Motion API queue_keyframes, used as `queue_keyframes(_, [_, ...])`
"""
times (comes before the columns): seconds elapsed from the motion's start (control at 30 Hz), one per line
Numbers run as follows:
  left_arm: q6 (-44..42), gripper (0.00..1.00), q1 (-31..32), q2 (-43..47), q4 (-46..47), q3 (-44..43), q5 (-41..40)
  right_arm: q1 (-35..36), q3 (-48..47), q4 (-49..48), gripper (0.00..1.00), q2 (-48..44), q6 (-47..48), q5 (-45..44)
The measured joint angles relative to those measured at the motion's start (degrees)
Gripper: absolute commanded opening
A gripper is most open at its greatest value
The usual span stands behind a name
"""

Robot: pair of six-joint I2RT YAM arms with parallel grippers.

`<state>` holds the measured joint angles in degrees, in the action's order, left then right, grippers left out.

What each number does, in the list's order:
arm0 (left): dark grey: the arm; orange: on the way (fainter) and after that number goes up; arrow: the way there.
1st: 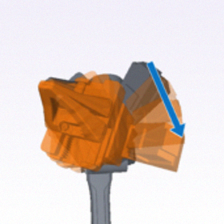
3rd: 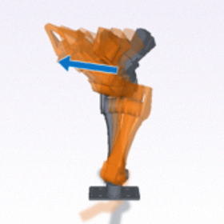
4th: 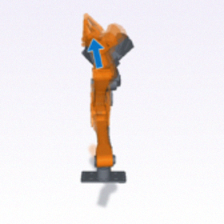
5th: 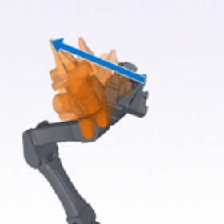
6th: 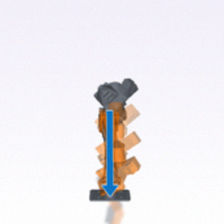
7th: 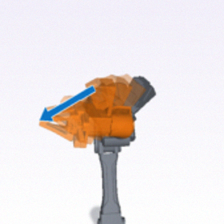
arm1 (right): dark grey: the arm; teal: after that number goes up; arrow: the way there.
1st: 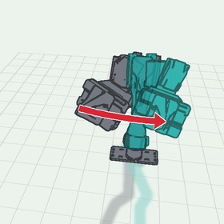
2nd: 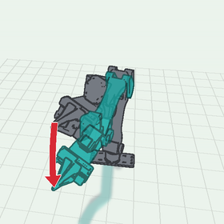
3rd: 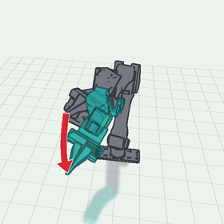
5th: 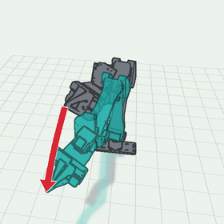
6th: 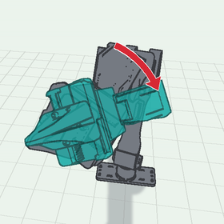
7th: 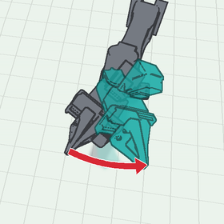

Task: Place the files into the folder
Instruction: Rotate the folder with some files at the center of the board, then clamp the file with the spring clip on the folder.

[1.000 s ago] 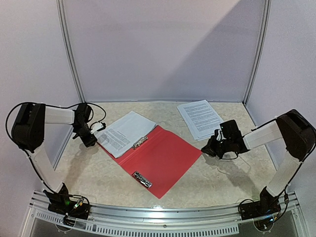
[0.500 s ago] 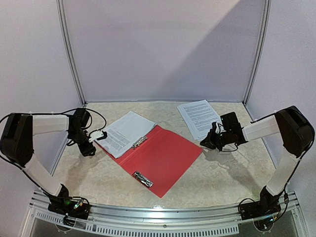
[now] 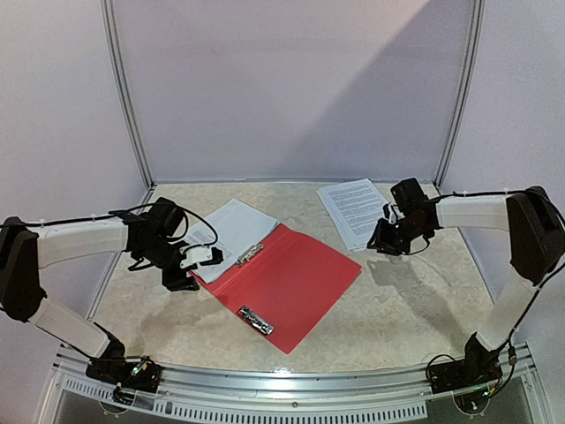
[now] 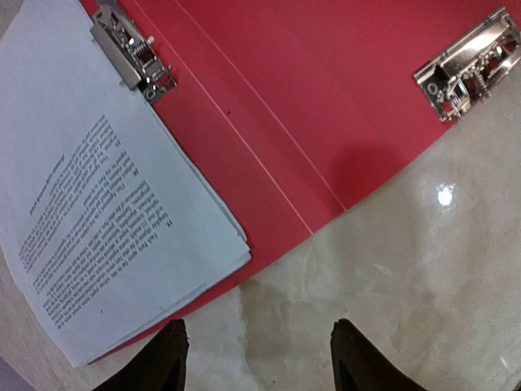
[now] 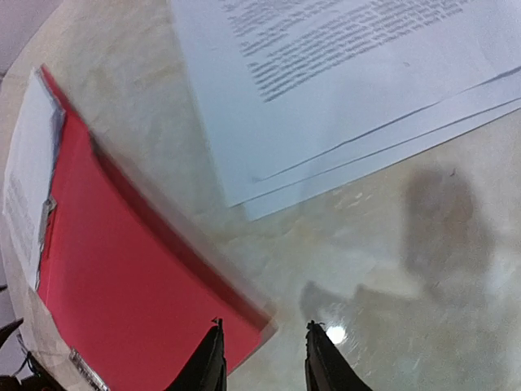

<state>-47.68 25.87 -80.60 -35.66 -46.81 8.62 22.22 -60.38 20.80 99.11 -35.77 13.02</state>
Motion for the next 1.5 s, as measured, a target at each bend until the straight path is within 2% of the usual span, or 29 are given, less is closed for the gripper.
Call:
queue_keyframes(0.13, [-1.0, 0.58, 3.0, -4.6, 7.1, 0.0, -1.2, 10.1, 0.1, 2.9, 0.33, -9.7, -1.9, -6.3])
queue_keyframes(0.27, [-0.9, 0.57, 4.7, -11.0, 13.4, 0.0, -3.3, 23.3, 3.3, -3.4, 0.33, -13.9, -8.3, -5.9])
queue_keyframes(0.4, [-0.4, 0.56, 5.0, -12.9, 16.9, -0.2, -3.5, 33.0, 5.4, -11.0, 0.27, -7.6, -16.8, -2.0])
queue_keyframes(0.57, [-0.2, 0.56, 5.3, -13.2, 20.2, 1.0, -3.1, 39.4, 0.7, -15.7, 0.21, 5.6, -22.4, 3.4])
queue_keyframes(0.73, [-0.1, 0.56, 5.3, -13.2, 22.0, 1.6, -2.4, 41.4, -1.1, -17.7, 0.15, 10.7, -25.0, 6.6])
queue_keyframes(0.97, [-0.1, 0.56, 6.1, -13.2, 22.8, 1.9, -2.4, 41.6, -1.1, -20.9, 0.15, 11.4, -27.0, 9.9])
queue_keyframes(1.17, [-0.1, 0.56, 6.7, -13.2, 23.0, 1.9, -3.0, 42.0, -2.2, -24.0, 0.15, 15.5, -27.6, 12.3])
queue_keyframes(1.3, [-0.1, 0.56, 6.9, -13.2, 23.0, 1.9, -3.3, 42.0, -2.3, -24.9, 0.08, 16.2, -28.0, 13.3])
queue_keyframes(1.5, [-0.1, 0.56, 7.3, -13.3, 23.1, 1.9, -3.8, 42.0, -2.0, -25.8, 0.06, 16.3, -28.5, 14.2])
